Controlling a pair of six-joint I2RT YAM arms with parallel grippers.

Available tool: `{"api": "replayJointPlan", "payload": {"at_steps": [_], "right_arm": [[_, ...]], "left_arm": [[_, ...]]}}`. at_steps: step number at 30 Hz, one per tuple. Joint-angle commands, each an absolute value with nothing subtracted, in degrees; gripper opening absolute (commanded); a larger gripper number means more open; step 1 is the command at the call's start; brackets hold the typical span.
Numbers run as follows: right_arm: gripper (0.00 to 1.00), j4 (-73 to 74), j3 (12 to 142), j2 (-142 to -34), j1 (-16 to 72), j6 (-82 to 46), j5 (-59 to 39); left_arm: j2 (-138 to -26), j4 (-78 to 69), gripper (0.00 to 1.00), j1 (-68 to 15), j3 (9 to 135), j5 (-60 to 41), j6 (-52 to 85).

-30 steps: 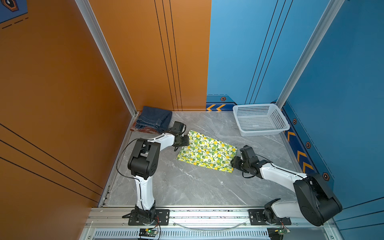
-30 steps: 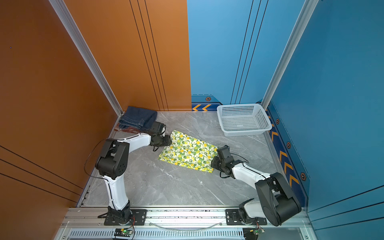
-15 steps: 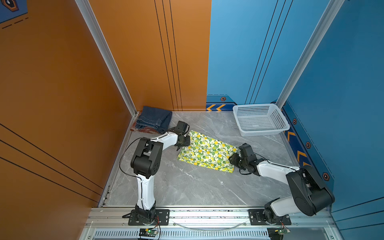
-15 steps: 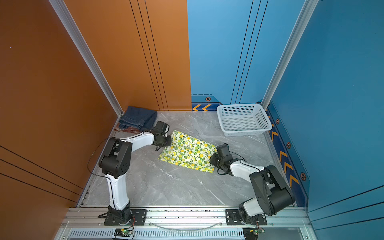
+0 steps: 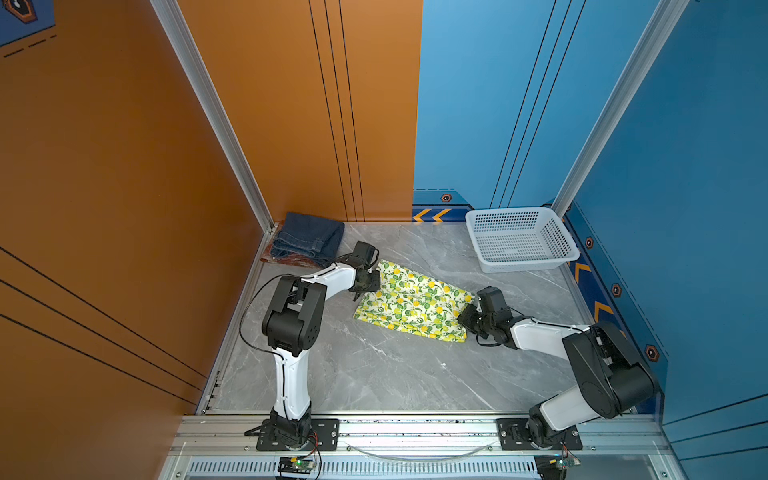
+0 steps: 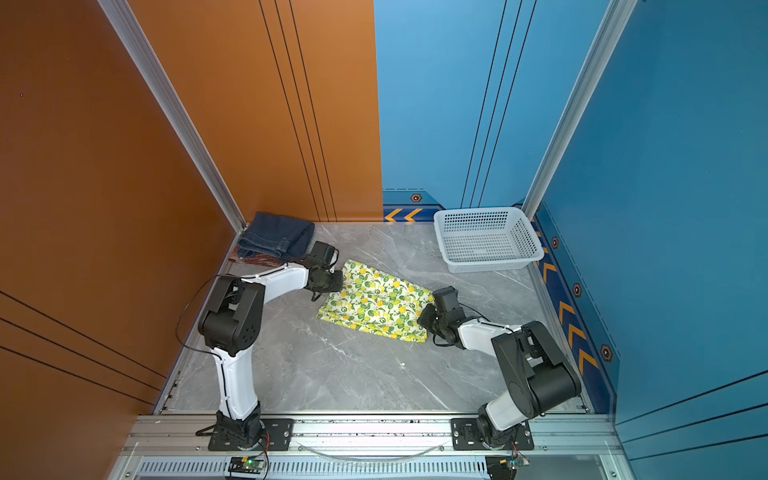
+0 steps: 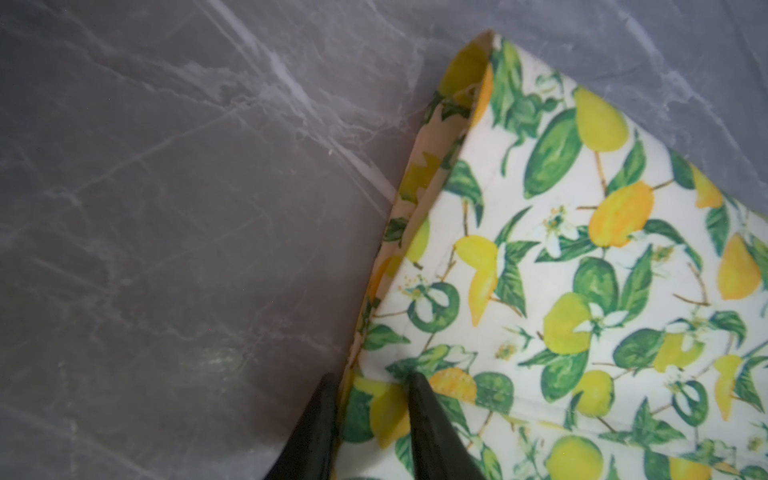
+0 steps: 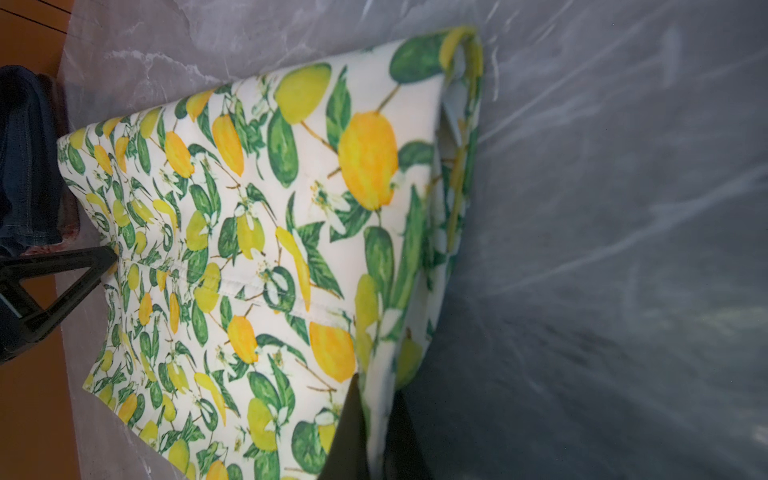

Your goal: Fold and stack the skirts

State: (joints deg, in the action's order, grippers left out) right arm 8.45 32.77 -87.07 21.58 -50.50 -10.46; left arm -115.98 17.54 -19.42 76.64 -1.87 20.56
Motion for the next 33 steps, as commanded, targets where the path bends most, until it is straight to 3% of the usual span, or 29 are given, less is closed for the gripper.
{"api": "replayJointPlan", "payload": {"at_steps": [1,8,14,22,29,31,33], "right_arm": [[0.00,1.0,35.2,-82.9,21.4,-47.1,-8.4],[0.00,-13.9,40.8,-73.5,22.4,-40.8,-0.7],[0.00,-22.3,47.6,-72.7,26.0,-36.9,2.4],[0.00,-22.9,57.4,-81.3,32.6,-36.7,3.2],[0.02,-17.2,67.5,-94.4,36.2,-39.7,-1.9],[0.09,-14.6,70.2,-98.2,37.3,-41.0,-5.3],[0.28,-11.7,71.3,-100.5,37.7,-42.7,-8.0]], "left_arm": [[-120.1,22.1,0.31,-19.6,72.4,-5.4,21.9],[-116.9,16.2,0.29,-20.2,65.6,-10.5,25.1],[-116.0,11.4,0.29,-22.6,61.3,-14.2,27.9],[-116.0,5.4,0.29,-25.0,56.8,-17.4,30.3],[-114.4,3.5,0.29,-25.0,53.5,-18.3,30.7],[-114.0,2.8,0.28,-25.0,52.7,-18.4,30.8],[-113.8,2.7,0.29,-25.0,52.1,-18.5,30.8]]}}
